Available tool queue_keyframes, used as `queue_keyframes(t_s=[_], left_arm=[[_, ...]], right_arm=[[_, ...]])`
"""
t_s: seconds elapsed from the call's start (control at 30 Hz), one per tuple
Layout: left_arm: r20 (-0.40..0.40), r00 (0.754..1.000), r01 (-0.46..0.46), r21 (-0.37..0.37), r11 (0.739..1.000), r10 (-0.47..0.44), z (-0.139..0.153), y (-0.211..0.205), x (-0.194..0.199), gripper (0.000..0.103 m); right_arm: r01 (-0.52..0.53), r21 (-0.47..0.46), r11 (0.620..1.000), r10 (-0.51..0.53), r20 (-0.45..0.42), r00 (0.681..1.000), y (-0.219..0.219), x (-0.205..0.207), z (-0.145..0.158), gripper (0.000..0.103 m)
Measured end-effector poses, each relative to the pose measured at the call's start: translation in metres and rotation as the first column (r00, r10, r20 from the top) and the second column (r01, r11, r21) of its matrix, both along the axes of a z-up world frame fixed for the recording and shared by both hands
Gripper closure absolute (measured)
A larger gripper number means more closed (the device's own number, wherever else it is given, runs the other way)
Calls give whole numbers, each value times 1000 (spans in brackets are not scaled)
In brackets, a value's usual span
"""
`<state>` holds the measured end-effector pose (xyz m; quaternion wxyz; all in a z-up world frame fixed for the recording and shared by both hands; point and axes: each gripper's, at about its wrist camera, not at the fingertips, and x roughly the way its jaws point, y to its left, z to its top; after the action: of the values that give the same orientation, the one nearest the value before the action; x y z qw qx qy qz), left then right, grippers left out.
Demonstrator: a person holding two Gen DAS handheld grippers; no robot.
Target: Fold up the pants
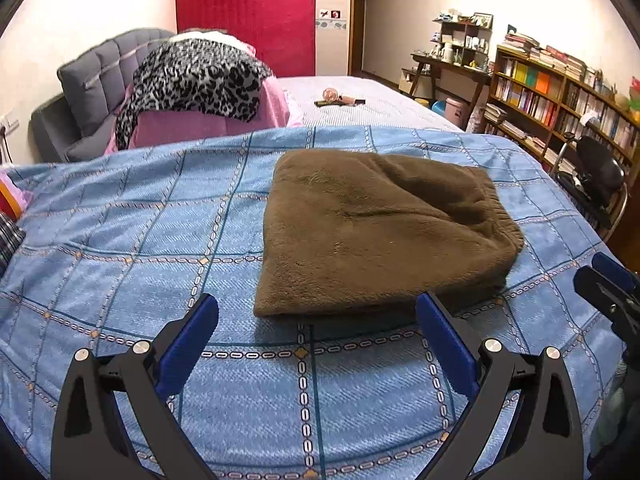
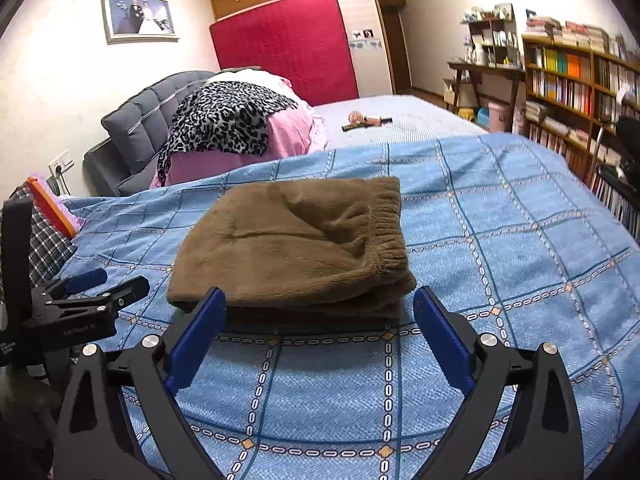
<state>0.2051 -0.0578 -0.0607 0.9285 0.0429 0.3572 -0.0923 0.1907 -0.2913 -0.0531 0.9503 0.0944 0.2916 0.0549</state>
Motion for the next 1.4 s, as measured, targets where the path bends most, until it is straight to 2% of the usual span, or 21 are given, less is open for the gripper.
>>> queue_keyframes(t_s=[0.23, 0.43, 0.83, 1.17, 1.4], left_arm=[[15, 1000, 11, -36, 999, -10, 14, -4, -19, 5], [31, 999, -16, 9, 1000, 16, 18, -9, -27, 5], [29, 999, -32, 29, 999, 31, 16, -10, -29, 5], [-45, 999, -16, 23, 1000, 17, 3, -11, -17, 5], [-12, 1000, 3, 54, 999, -2, -1, -17, -19, 5]], right_arm=[[-2, -1, 1000, 2, 26, 1000, 9, -18, 8, 3], [-3, -17, 1000, 3, 30, 1000, 14, -27, 10, 3], [8, -79, 997, -6, 30, 1000, 21, -23, 4, 3], [13, -88, 996, -12, 9, 1000, 21, -15, -5, 3], [15, -96, 995, -16, -7, 1000, 20, -10, -11, 3]])
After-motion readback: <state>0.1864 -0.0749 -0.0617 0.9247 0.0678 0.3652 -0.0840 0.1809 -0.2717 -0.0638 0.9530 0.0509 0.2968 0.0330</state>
